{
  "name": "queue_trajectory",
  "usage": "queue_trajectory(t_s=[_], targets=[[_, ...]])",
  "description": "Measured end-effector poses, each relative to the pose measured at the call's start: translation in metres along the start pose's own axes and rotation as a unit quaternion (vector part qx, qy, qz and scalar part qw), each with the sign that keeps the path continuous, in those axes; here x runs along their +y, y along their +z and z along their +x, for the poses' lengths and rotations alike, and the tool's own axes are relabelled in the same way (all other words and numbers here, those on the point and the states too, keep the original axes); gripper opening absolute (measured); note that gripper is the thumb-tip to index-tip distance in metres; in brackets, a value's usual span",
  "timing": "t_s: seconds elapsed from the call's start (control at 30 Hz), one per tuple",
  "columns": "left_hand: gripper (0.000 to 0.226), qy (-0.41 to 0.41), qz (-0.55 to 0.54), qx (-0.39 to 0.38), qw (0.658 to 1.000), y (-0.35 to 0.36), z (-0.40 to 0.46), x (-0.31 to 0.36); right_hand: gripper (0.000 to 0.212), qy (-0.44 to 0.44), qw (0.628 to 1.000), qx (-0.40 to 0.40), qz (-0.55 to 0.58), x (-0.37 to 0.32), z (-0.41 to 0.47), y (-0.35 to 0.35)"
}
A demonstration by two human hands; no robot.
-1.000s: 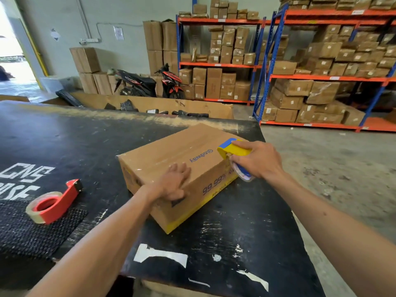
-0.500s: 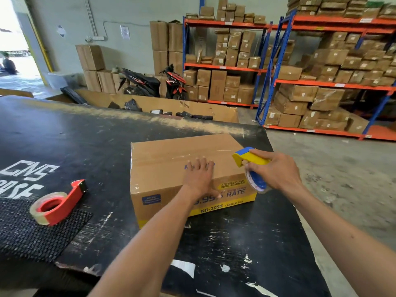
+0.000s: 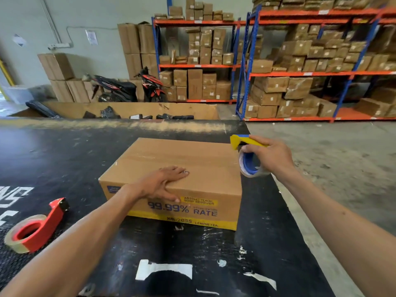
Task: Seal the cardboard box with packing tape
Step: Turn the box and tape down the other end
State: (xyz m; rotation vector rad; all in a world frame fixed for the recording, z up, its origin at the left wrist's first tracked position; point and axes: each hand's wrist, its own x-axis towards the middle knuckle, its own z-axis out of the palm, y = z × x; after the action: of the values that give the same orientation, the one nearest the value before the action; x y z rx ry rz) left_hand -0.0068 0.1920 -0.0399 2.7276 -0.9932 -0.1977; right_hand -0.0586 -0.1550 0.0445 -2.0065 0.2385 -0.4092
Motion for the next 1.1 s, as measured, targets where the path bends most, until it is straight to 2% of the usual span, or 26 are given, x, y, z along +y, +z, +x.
queue_trajectory(t_s=[0.07,0.13,0.2,0.3,0.4,0.47,0.57,0.67,0.73,0.8,0.87,0.97,1.03,1.1], targets=[[0.096,-0.028,0.034,-0.041,0.998,-0.015,0.000,-0.004,0.051,0.003,1.000,0.008,0.011,0.000,0.000,-0.004],[0.101,-0.082,0.089,-0.063,0.991,-0.026,0.015,0.023,0.052,0.010,0.999,0.021,0.024,-0.001,0.000,-0.007],[0.115,-0.132,0.087,-0.026,0.987,-0.022,0.040,0.074,0.052,0.023,0.999,0.035,0.032,-0.004,0.000,-0.008],[0.124,-0.229,0.001,0.021,0.973,0.009,0.084,0.146,0.053,0.034,0.997,0.048,0.040,-0.005,-0.002,-0.007],[0.113,-0.285,0.026,0.024,0.958,0.041,0.110,0.178,0.053,0.036,0.997,0.049,0.036,-0.001,-0.003,-0.008],[0.103,-0.267,0.046,0.042,0.962,0.047,0.112,0.175,0.053,0.037,0.997,0.049,0.046,0.003,-0.003,-0.009],[0.096,-0.169,0.043,0.037,0.984,0.036,0.093,0.155,0.053,0.041,0.996,0.047,0.059,0.008,-0.004,-0.003],[0.091,-0.063,-0.012,-0.035,0.997,0.015,0.062,0.121,0.050,0.047,0.996,0.028,0.076,0.011,-0.007,0.007],[0.094,-0.025,-0.038,-0.108,0.993,-0.002,0.045,0.097,0.049,0.042,0.996,0.006,0.075,0.011,-0.008,0.014],[0.094,-0.010,-0.017,-0.137,0.990,-0.012,0.038,0.086,0.048,0.034,0.996,-0.012,0.079,0.007,-0.009,0.021],[0.094,-0.024,0.015,-0.118,0.993,-0.006,0.037,0.091,0.047,0.026,0.996,-0.023,0.084,0.005,-0.009,0.027],[0.107,-0.074,0.098,-0.037,0.992,0.026,0.045,0.109,0.046,0.021,0.997,-0.028,0.074,0.006,-0.010,0.034],[0.104,-0.076,0.138,0.006,0.987,0.037,0.050,0.109,0.047,0.019,0.997,-0.030,0.065,0.008,-0.010,0.035],[0.098,-0.069,0.143,0.013,0.987,0.034,0.051,0.100,0.048,0.018,0.997,-0.038,0.063,0.011,-0.009,0.033]])
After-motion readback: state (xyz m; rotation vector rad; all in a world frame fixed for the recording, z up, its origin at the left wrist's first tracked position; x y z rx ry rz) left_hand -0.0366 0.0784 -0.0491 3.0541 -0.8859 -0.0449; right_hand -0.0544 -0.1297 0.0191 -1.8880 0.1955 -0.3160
